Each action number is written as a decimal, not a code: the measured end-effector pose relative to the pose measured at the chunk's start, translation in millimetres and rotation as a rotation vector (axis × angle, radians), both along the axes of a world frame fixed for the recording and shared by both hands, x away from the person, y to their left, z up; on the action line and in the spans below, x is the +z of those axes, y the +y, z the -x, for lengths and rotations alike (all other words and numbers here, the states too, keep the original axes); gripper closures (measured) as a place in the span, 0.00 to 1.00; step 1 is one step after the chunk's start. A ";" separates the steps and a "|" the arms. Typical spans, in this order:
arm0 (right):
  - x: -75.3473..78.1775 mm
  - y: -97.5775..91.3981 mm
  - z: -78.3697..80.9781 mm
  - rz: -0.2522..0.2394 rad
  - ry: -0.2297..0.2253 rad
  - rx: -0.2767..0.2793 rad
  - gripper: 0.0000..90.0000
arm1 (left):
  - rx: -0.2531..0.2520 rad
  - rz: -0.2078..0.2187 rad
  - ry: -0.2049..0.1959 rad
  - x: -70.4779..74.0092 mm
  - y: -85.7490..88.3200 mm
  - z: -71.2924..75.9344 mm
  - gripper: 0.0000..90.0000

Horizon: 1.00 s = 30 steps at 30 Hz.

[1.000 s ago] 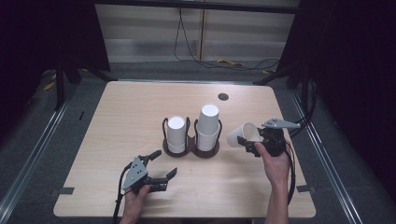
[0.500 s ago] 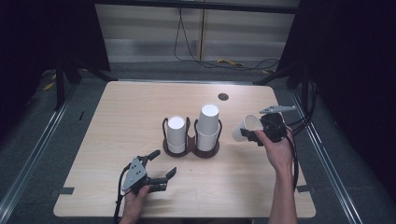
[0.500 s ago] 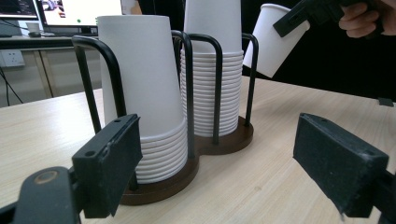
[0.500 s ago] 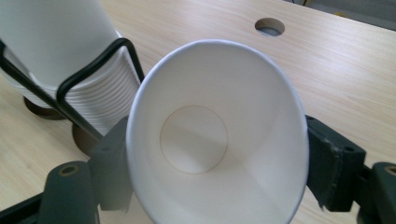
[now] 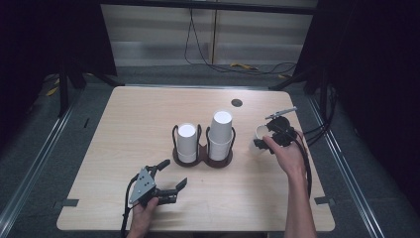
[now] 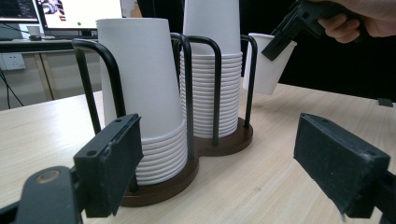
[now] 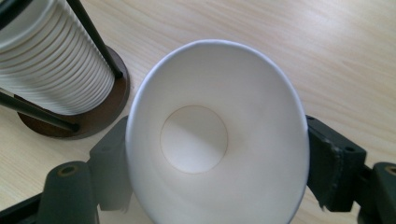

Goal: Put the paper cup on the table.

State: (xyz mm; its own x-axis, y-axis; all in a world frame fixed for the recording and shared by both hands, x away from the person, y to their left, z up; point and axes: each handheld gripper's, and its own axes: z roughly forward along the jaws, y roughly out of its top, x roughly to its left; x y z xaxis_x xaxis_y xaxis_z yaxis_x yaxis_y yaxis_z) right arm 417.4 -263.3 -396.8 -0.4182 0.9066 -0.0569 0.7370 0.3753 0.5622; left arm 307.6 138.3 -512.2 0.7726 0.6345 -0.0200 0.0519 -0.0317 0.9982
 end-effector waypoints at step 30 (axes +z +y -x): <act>-26.2 8.3 -15.9 0.054 0.068 -0.019 0.20 | 0.006 0.003 0.007 0.0 0.4 -0.8 0.17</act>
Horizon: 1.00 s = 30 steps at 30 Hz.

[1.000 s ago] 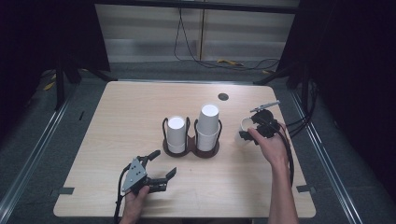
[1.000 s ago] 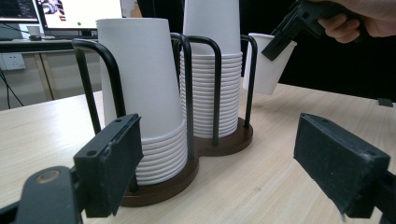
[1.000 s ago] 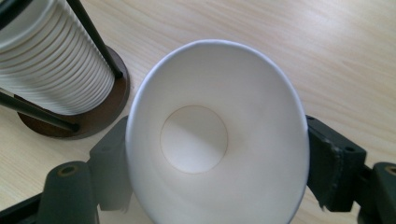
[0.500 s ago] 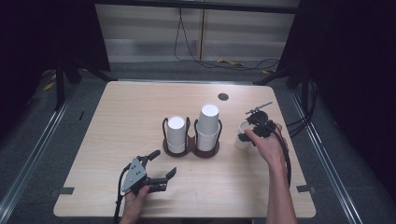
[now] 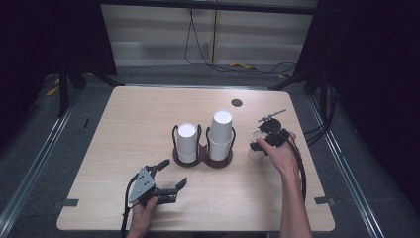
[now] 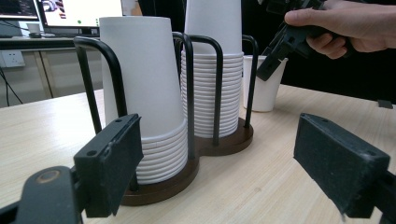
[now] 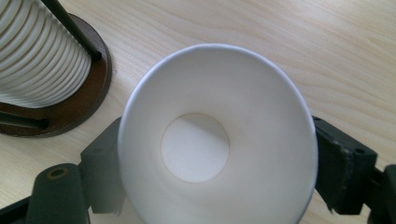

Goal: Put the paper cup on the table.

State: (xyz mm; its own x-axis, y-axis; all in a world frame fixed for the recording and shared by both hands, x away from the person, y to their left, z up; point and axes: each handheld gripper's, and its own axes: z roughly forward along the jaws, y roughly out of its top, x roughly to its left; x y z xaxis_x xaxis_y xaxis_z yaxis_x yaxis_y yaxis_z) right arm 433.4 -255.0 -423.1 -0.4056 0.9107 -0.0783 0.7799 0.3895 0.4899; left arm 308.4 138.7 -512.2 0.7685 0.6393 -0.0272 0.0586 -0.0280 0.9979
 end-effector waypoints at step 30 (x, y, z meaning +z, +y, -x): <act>-24.1 -15.9 12.9 -0.130 -0.025 -0.038 0.17 | -0.009 -0.007 0.000 0.2 0.6 -0.7 0.17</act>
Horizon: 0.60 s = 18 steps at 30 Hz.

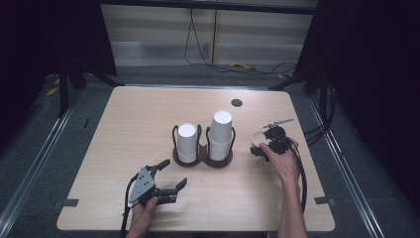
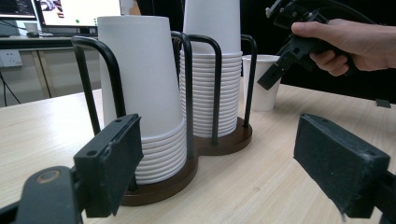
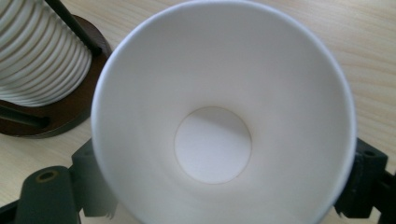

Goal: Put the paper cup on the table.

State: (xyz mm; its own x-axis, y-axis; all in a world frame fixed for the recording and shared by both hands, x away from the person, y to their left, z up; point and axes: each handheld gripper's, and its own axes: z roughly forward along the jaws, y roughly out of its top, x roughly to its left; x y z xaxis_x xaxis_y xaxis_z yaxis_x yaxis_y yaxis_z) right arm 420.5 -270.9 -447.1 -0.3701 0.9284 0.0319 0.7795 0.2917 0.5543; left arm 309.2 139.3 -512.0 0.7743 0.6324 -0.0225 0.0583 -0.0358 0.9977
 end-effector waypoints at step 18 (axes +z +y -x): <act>-8.8 -2.9 21.6 -0.083 -0.118 -0.080 0.16 | 0.004 0.001 0.001 0.0 0.0 0.0 0.17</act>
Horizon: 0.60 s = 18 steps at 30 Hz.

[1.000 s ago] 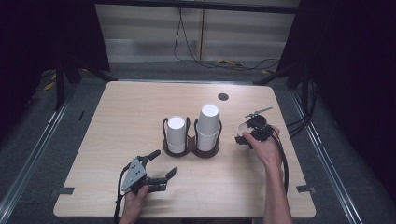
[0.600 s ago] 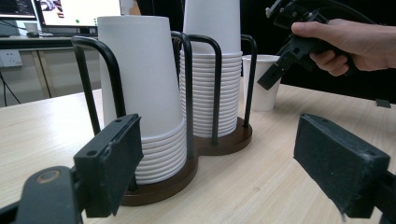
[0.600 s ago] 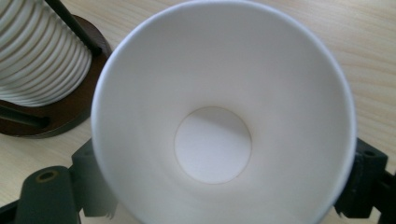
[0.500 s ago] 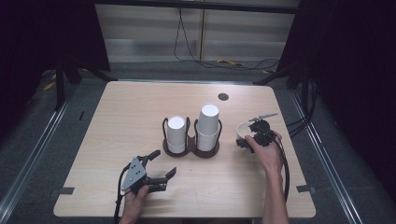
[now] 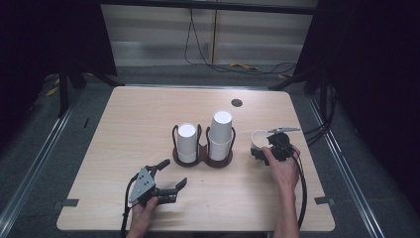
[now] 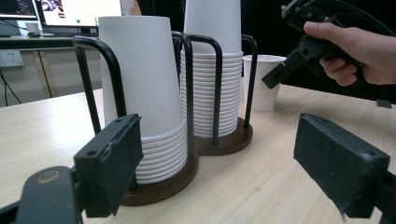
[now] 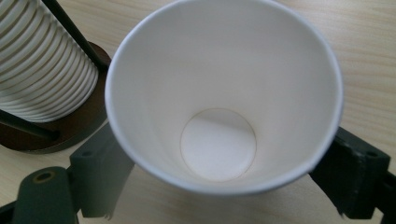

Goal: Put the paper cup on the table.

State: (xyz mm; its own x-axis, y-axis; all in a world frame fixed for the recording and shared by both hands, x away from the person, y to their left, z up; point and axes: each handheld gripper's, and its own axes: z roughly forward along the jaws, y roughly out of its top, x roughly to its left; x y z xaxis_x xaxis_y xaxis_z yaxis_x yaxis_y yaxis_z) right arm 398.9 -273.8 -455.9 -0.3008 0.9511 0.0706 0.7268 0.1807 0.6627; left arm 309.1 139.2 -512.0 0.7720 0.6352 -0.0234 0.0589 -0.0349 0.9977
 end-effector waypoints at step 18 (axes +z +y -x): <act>-12.1 4.6 33.3 -0.012 -0.092 -0.103 0.17 | 0.003 0.007 0.008 -0.1 -0.1 -0.2 0.17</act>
State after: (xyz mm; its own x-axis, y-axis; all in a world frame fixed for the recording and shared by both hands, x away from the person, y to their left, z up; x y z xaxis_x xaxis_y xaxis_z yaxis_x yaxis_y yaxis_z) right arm 365.6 -269.2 -468.0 -0.2076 0.9765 0.0585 0.6773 0.1003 0.7288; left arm 309.3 139.1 -512.1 0.7699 0.6373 -0.0339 0.0673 -0.0282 0.9973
